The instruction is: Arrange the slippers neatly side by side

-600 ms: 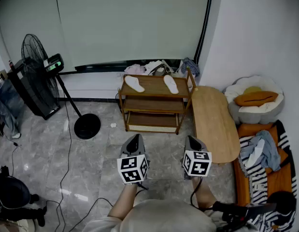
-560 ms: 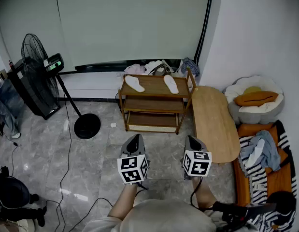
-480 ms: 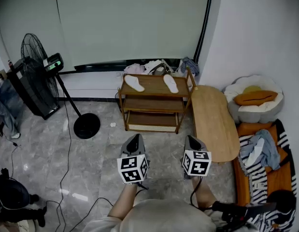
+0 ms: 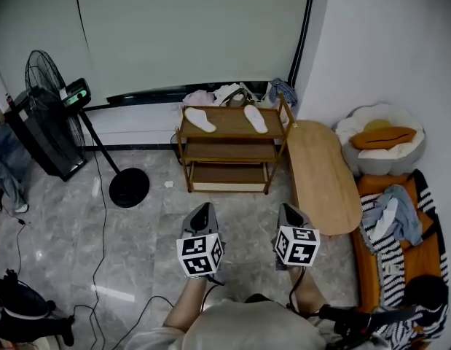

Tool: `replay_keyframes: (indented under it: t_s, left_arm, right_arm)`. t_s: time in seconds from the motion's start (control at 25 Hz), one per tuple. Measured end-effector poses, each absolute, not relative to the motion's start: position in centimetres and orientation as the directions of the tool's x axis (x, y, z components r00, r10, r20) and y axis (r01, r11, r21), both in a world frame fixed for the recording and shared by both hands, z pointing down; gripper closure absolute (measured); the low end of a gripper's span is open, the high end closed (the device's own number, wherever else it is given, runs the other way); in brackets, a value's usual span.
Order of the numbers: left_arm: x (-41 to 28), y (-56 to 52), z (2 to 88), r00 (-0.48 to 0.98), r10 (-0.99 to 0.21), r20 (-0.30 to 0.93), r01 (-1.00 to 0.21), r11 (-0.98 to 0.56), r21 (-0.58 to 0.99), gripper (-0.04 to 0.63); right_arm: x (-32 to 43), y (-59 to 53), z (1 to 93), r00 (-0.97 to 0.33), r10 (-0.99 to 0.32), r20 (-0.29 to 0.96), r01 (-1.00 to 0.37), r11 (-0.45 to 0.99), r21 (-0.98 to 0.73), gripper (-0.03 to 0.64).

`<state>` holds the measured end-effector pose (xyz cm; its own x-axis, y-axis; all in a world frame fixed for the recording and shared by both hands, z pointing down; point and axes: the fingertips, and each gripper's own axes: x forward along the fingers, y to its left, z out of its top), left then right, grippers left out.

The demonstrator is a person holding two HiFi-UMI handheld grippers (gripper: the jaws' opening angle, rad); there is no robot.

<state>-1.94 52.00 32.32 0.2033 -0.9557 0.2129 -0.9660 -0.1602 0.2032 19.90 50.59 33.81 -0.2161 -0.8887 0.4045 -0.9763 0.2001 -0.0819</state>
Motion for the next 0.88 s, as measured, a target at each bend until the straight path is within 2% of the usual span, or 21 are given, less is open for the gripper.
replay_keyframes:
  t_s: [0.4,0.88]
  left_arm:
    - [-2.0,50.5,34.5,0.209,-0.944,0.257,-0.965,-0.156,0.212,0.578]
    - [-2.7,41.3,34.0,0.149,-0.957,0.250,-0.977,-0.104,0.185,0.579]
  right_arm:
    - [20.4,48.9,35.8,-0.200,-0.870,0.450,-0.980,0.181,-0.087,0.583]
    - [20.5,38.6,36.1,-0.244,-0.857,0.455,-0.970,0.217,-0.111,0.583]
